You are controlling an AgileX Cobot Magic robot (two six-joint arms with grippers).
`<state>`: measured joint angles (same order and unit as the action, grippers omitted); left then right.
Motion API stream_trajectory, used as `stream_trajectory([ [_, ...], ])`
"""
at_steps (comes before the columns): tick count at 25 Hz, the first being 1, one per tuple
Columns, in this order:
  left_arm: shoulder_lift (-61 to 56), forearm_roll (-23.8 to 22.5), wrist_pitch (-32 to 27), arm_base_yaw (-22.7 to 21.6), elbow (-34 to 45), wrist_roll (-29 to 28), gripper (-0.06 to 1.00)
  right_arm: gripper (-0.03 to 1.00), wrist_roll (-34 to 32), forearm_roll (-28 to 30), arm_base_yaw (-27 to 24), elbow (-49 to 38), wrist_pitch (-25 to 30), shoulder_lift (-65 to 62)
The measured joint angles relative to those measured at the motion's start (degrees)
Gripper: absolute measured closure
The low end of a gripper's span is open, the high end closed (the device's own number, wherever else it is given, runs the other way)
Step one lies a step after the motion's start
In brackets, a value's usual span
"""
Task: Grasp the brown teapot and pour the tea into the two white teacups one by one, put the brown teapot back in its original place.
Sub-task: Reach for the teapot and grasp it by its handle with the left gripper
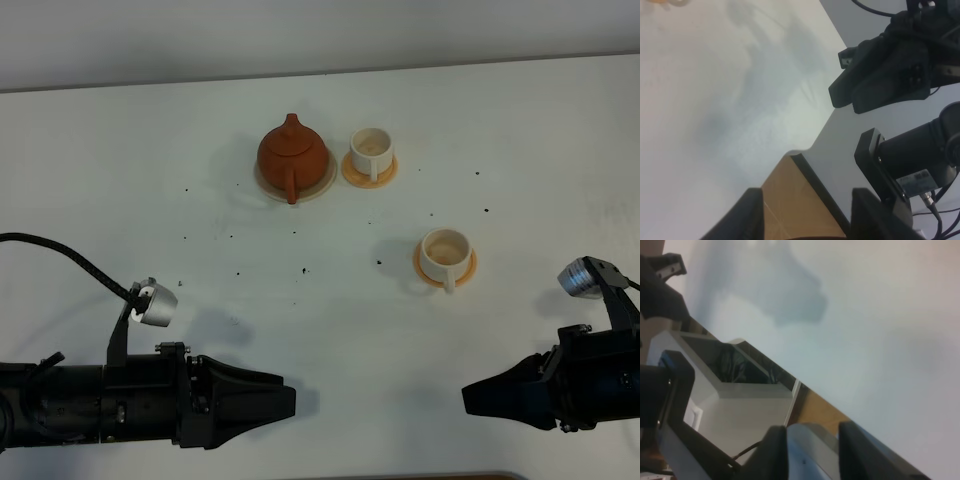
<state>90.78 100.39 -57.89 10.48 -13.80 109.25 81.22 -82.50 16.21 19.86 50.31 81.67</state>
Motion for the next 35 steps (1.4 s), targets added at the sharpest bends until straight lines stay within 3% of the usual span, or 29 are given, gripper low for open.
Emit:
stream_trajectory([
  [29, 0.0, 0.0, -2.6, 0.0, -0.2, -0.2, 0.54, 0.73, 0.0, 0.0, 0.0, 0.0, 0.0, 0.0],
  [35, 0.1, 0.0, -4.2, 0.0, -3.8, -3.1, 0.54, 0.73, 0.0, -0.2, 0.0, 0.0, 0.0, 0.0],
])
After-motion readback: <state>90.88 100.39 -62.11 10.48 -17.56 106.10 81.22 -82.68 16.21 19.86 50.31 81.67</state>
